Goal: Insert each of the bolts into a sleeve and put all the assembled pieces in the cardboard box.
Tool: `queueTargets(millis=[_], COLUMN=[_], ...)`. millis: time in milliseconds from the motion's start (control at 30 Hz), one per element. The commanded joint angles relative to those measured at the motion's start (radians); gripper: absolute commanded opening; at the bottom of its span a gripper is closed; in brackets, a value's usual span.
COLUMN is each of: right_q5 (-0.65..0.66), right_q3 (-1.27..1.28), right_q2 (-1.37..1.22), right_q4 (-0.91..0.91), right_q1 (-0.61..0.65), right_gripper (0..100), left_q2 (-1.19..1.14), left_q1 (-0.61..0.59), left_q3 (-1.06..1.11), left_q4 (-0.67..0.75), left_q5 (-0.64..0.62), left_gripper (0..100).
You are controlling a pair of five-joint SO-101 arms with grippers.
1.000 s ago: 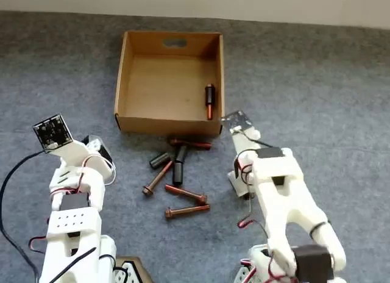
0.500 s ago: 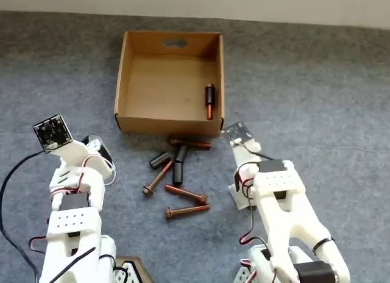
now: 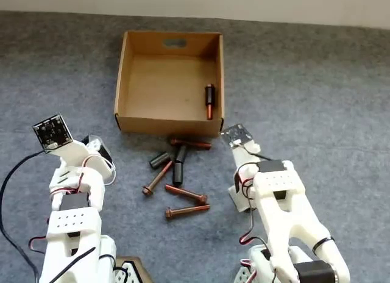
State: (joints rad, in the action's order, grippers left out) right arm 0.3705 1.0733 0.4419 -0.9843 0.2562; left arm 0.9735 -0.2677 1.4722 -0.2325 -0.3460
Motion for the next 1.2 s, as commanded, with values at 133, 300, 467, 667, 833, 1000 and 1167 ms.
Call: queueTargets(millis=[133, 300, 467, 667, 833, 1000, 1167], right_q5=[0.038, 0.038, 0.038, 0.006, -0.044, -0.091, -0.232], right_q3=[0.021, 0.019, 0.015, -0.101, -0.160, -0.079, 0.179], right_q2=[-0.113, -0.117, -0.113, 0.116, 0.390, 0.570, 0.691], right_q4=[0.041, 0.074, 0.042, -0.143, -0.223, -0.173, 0.134], right_q1=[0.004, 0.005, 0.005, 0.008, 0.008, 0.008, 0.012], right_gripper=[15.2, 0.9, 0.5, 0.5, 0.5, 0.5, 0.5], left_q2=[0.010, 0.010, 0.010, 0.010, 0.010, 0.010, 0.010], left_q1=[0.013, 0.013, 0.013, 0.013, 0.013, 0.013, 0.018], left_q3=[-0.021, -0.021, -0.021, -0.021, -0.021, -0.021, -0.024], left_q4=[0.014, 0.014, 0.014, 0.014, 0.014, 0.014, 0.008], left_q5=[0.011, 0.011, 0.011, 0.011, 0.011, 0.011, 0.011], left_gripper=[1, 1, 1, 1, 1, 1, 1])
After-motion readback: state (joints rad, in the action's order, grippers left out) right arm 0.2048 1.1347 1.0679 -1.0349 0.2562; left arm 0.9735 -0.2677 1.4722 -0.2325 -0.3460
